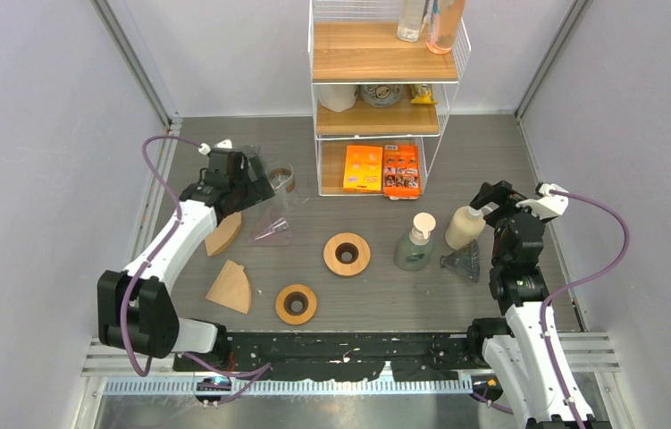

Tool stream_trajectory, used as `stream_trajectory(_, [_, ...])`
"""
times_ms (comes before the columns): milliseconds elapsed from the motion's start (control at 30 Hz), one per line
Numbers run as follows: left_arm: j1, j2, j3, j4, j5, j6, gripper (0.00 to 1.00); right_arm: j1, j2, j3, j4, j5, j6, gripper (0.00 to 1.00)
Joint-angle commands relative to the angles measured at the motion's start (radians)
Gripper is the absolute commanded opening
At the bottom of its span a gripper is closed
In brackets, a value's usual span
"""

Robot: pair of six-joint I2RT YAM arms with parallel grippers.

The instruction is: Place the coffee filter in the dripper

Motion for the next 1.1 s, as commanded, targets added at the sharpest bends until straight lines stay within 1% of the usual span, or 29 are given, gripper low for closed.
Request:
stream_trajectory(0, [-0.043,0.033,0.072,-0.084,-0.062,0.018,0.99,0.002,-0.01,0.041,0.017,0.028,0.004,0.95])
stream_trajectory(167, [-0.099,0.006,0.046,-0.105,-0.044,0.029,0.99,0.002,-0.004,0.038,0.025,0.023,0.011,0.95])
stream_trajectory(200, [-0.115,-0.005,0.04,-0.111,-0.057,0.027,0.99,0.002,-0.003,0.038,0.027,0.022,0.01,0.95])
stream_trajectory(333, [-0.219,-0.045,0.031,-0.166,-0.136,0.04,0.99,0.002,0.006,0.043,0.024,0.02,0.01,0.95])
stream_trajectory(467, [-0.306,-0.101,0.012,-0.223,-0.129,0.056,0.99,0.002,0.004,0.044,0.021,0.021,0.011,0.95])
stream_trajectory(567, [-0.346,-0.146,-0.026,-0.288,-0.115,0.03,0.99,0.002,0.0,0.044,0.018,0.022,0.012,0.95])
stream_trajectory(733, [-0.423,-0.268,-0.142,-0.367,-0.081,-0.022,0.99,0.002,0.001,0.044,0.012,0.024,0.021,0.95])
stream_trajectory(800, [-0.444,-0.323,-0.204,-0.37,-0.059,-0.046,0.99,0.002,0.004,0.044,0.01,0.025,0.026,0.95])
stream_trajectory(900, [-0.453,-0.4,-0.323,-0.297,0.034,-0.079,0.99,0.002,0.011,0.047,0.004,0.024,0.03,0.95])
stream_trajectory(967, [-0.458,-0.422,-0.382,-0.242,0.095,-0.08,0.99,0.002,0.016,0.051,-0.004,0.026,0.036,0.95])
stream_trajectory(1033, [-0.462,-0.422,-0.415,-0.239,0.097,-0.089,0.99,0.002,0.017,0.056,-0.014,0.031,0.041,0.95])
stream_trajectory(1067, [-0.464,-0.414,-0.424,-0.244,0.095,-0.09,0.97,0.002,0.017,0.059,-0.022,0.037,0.041,0.95])
